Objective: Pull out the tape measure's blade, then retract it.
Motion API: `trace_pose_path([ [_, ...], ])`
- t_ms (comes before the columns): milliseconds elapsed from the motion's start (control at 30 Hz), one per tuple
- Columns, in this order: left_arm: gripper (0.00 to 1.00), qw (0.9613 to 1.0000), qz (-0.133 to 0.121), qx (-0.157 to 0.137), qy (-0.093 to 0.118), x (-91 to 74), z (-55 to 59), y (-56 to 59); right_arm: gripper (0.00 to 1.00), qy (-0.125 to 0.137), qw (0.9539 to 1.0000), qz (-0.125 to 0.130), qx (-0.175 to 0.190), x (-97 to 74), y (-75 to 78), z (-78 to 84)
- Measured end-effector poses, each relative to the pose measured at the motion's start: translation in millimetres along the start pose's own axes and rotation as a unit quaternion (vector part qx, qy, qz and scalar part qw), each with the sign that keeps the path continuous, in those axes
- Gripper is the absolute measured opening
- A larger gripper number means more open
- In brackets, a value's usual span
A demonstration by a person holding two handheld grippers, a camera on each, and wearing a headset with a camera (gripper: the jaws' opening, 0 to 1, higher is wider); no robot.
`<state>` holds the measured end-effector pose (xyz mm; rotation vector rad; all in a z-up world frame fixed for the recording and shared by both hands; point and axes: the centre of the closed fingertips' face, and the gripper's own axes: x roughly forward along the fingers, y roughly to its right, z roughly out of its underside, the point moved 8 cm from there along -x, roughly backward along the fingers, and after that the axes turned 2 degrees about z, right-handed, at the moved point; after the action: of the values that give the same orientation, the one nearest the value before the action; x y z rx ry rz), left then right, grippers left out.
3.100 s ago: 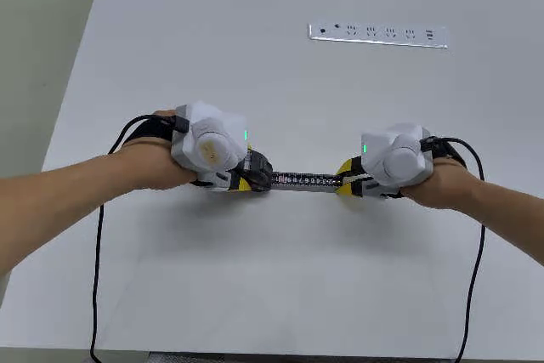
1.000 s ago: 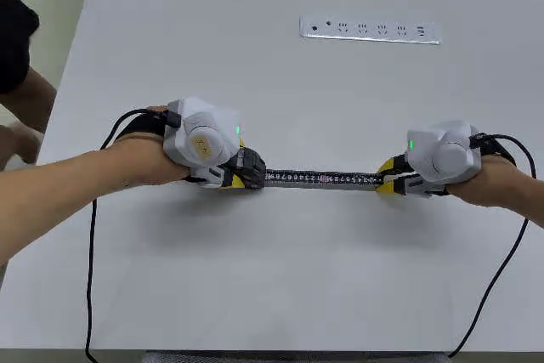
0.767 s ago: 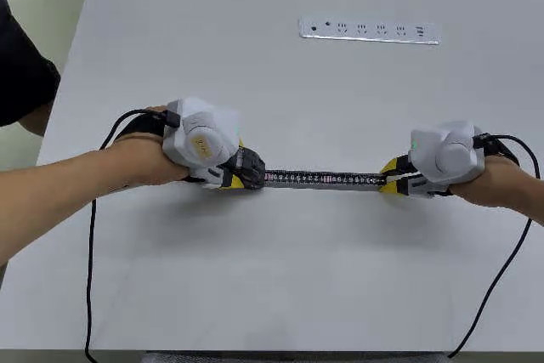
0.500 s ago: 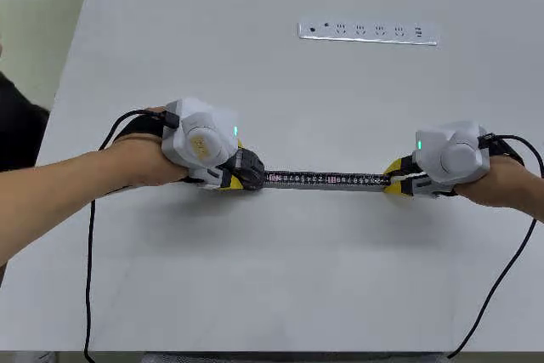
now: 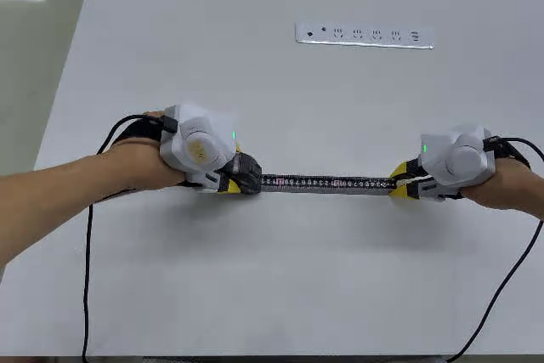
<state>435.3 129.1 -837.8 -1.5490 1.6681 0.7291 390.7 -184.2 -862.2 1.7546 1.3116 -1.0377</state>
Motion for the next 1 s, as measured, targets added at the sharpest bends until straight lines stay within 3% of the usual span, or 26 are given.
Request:
trace_pose_path([
  [467,0.33,1.0000,0.000,0.007,0.004,0.3,0.4,0.0,0.13,-0.005,1.0000,0.000,-0.004,1.6,-1.3,-0.1],
  [1000,0.34,0.9995,-0.009,0.026,0.013,2.6,2.0,-0.2,0.16,-0.034,0.9987,0.011,-0.035,-1.8,-1.5,-2.4],
])
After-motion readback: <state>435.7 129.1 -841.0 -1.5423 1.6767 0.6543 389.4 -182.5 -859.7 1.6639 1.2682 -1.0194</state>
